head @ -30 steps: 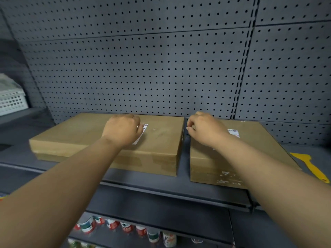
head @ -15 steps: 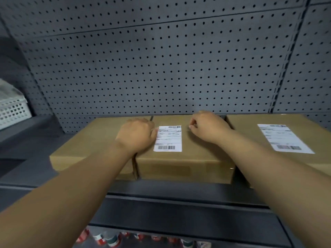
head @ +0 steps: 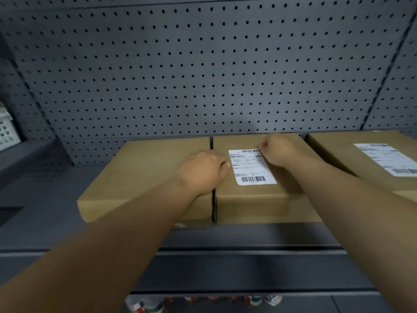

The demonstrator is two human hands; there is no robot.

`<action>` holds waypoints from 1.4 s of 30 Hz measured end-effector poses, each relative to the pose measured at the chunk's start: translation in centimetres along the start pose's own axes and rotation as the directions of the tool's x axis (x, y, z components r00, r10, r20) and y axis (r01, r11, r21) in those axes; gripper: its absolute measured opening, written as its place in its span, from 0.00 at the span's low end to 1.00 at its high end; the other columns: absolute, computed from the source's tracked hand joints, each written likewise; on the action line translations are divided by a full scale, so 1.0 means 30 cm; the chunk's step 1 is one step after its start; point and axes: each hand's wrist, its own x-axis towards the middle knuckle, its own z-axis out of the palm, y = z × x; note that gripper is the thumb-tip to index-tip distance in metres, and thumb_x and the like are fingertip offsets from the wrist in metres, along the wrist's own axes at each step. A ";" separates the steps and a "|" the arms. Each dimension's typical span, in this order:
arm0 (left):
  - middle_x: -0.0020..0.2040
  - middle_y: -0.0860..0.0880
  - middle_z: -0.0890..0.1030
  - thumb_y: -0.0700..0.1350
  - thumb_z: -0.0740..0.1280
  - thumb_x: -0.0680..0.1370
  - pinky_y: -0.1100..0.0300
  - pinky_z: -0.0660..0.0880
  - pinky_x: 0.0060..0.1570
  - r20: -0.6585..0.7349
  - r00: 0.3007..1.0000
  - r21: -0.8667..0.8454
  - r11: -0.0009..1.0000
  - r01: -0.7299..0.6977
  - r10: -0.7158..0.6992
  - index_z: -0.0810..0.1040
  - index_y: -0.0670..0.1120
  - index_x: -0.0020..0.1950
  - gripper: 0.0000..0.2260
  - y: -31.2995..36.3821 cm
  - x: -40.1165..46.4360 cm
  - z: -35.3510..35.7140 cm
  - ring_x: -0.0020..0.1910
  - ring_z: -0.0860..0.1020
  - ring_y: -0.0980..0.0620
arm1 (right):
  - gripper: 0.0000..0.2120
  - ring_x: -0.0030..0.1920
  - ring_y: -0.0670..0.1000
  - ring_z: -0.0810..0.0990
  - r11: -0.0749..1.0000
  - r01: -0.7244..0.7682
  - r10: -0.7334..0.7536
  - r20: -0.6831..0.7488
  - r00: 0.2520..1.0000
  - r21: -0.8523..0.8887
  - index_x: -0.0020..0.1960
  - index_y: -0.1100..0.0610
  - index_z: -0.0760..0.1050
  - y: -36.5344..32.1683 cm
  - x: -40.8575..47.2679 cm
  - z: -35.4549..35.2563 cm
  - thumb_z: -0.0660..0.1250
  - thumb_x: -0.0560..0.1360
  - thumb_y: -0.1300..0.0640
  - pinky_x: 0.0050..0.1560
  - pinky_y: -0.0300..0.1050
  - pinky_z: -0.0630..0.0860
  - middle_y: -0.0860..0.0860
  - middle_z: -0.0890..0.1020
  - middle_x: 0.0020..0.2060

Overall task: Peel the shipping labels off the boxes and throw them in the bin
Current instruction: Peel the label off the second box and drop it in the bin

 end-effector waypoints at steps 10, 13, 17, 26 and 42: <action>0.45 0.47 0.78 0.49 0.54 0.80 0.58 0.63 0.40 0.001 0.999 -0.047 0.998 0.044 -0.044 0.74 0.46 0.44 0.13 0.005 -0.003 0.003 0.38 0.70 0.50 | 0.20 0.58 0.55 0.77 0.992 -0.050 0.046 -0.033 0.998 -0.119 0.63 0.57 0.75 -0.017 0.018 0.025 0.49 0.79 0.66 0.46 0.41 0.69 0.56 0.78 0.60; 0.42 0.49 0.74 0.49 0.54 0.80 0.58 0.63 0.38 -0.015 0.999 -0.072 0.997 0.039 -0.040 0.76 0.45 0.46 0.13 0.004 -0.004 0.008 0.38 0.70 0.50 | 0.20 0.61 0.57 0.76 0.997 -0.031 0.029 -0.022 0.999 -0.074 0.64 0.59 0.73 -0.012 0.025 0.047 0.50 0.78 0.68 0.57 0.46 0.75 0.57 0.76 0.63; 0.39 0.51 0.69 0.48 0.55 0.79 0.58 0.62 0.37 -0.029 0.999 -0.110 0.993 0.030 -0.033 0.71 0.48 0.41 0.11 0.005 -0.004 0.012 0.38 0.69 0.50 | 0.17 0.57 0.58 0.78 0.996 -0.054 0.059 -0.070 0.996 0.071 0.61 0.61 0.75 -0.001 0.019 0.043 0.51 0.79 0.64 0.52 0.46 0.74 0.59 0.79 0.56; 0.33 0.56 0.63 0.48 0.54 0.80 0.58 0.62 0.37 -0.010 1.000 -0.170 0.985 0.011 -0.013 0.64 0.50 0.37 0.11 0.000 -0.007 0.017 0.36 0.68 0.51 | 0.10 0.43 0.49 0.77 0.988 0.007 0.012 -0.124 0.992 0.154 0.50 0.56 0.83 0.018 0.006 0.045 0.64 0.77 0.55 0.32 0.35 0.66 0.52 0.85 0.50; 0.38 0.52 0.68 0.47 0.54 0.80 0.58 0.62 0.37 0.061 0.998 -0.133 0.991 0.029 -0.021 0.65 0.49 0.39 0.10 0.001 0.005 0.008 0.37 0.69 0.51 | 0.08 0.37 0.44 0.73 0.882 0.071 -0.060 -0.039 0.997 0.466 0.42 0.52 0.73 0.043 0.006 0.060 0.60 0.79 0.53 0.36 0.38 0.66 0.45 0.77 0.36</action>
